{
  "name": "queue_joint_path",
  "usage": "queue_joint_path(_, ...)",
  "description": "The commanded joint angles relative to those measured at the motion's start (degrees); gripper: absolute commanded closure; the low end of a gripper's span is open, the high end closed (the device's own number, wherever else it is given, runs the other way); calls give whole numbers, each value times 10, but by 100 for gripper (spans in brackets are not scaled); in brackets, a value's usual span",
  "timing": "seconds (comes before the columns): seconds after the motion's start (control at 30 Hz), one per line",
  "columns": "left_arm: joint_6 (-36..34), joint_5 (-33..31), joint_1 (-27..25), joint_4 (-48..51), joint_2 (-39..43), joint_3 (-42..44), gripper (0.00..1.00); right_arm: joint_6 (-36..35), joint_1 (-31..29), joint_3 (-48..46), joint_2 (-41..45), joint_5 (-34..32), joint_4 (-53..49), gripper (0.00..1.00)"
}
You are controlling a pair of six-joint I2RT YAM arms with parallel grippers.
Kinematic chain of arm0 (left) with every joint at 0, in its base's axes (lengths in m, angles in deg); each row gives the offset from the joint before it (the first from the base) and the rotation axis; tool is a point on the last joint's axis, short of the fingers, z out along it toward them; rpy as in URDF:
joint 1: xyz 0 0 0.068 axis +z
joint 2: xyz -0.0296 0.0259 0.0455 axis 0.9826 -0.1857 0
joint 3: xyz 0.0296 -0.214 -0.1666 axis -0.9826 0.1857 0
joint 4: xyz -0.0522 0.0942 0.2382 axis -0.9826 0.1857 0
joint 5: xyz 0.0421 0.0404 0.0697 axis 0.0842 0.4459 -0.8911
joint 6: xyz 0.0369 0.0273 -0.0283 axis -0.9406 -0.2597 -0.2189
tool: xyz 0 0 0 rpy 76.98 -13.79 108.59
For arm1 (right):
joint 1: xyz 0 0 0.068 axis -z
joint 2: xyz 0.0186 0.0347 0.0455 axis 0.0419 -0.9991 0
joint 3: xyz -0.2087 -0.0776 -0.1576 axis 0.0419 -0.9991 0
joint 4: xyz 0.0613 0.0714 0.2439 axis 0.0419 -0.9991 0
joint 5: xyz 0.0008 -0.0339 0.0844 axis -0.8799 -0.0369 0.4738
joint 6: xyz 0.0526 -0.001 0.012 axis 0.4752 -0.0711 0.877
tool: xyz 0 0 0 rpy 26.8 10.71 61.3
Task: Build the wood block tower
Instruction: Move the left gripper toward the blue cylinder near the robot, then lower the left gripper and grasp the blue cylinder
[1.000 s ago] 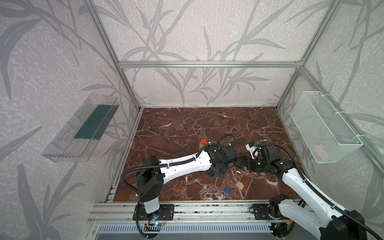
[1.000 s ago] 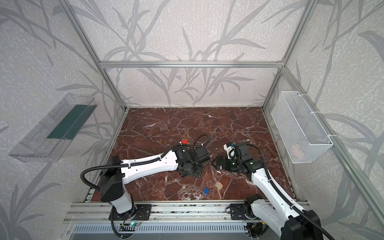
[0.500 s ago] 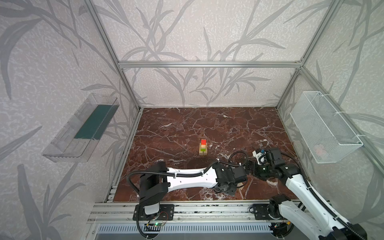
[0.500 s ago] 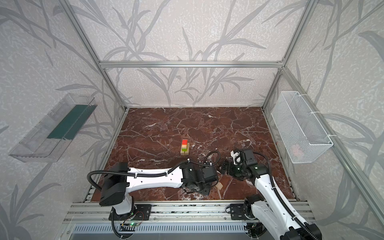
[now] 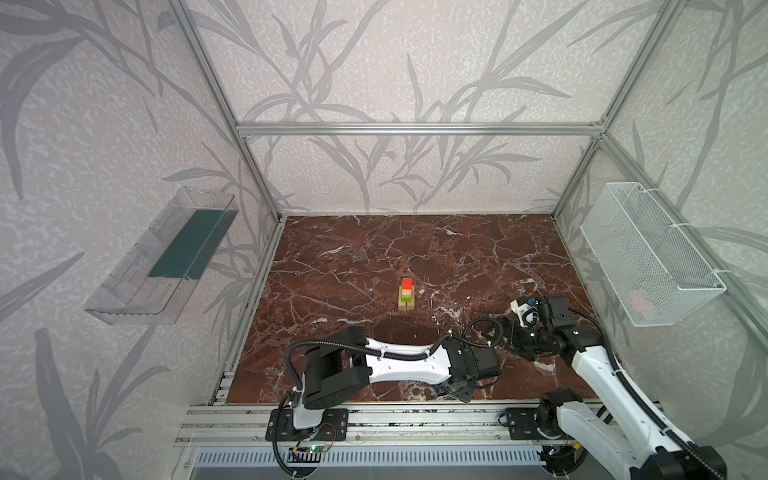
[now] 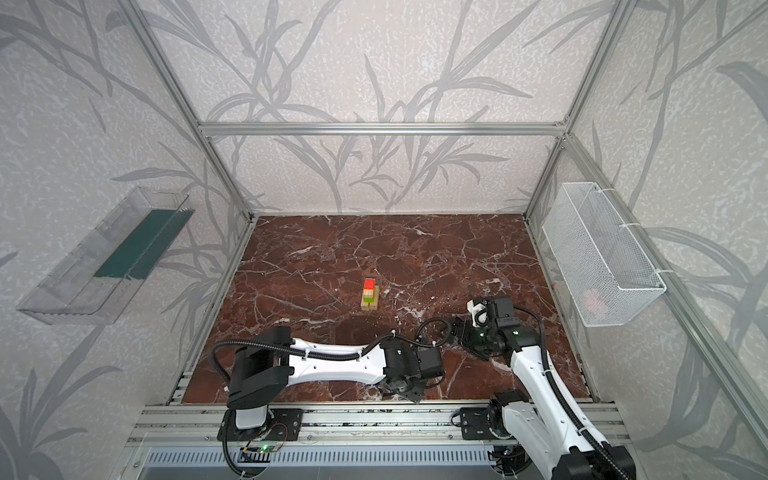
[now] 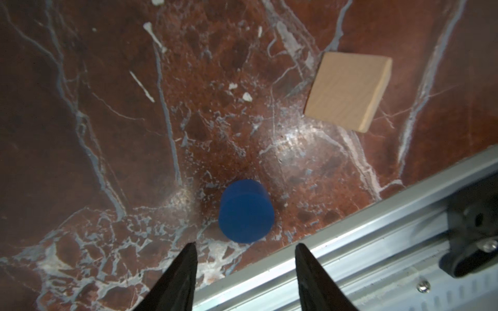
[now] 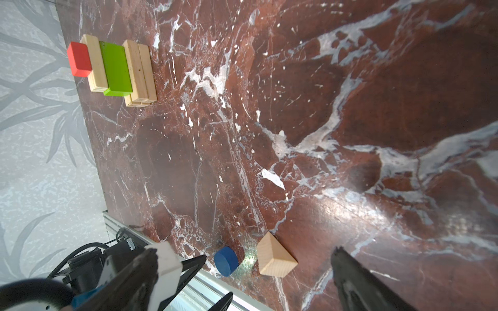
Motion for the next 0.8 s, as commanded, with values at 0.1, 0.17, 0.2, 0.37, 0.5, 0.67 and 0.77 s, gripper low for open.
queue_joint_path(0.1,4,-39,1,8,-29,-31,43,-15,11,-4,1,18,-1,1)
queue_joint_path(0.17,4,-45,1,17,-37,-40,44,-17,13,-4,2,22,0,1)
queue_joint_path(0.2,5,-49,1,21,-40,-45,45,-17,13,-4,2,23,1,1)
queue_joint_path(0.37,15,-50,7,18,-43,-36,50,-18,14,-4,2,24,1,1)
queue_joint_path(0.5,27,-47,14,17,-40,-25,55,-19,14,-5,1,26,2,1)
queue_joint_path(0.67,35,-46,17,10,-36,-12,59,-19,15,-4,1,27,4,1)
queue_joint_path(0.77,37,-43,18,6,-32,-6,60,-20,15,-4,0,27,4,1)
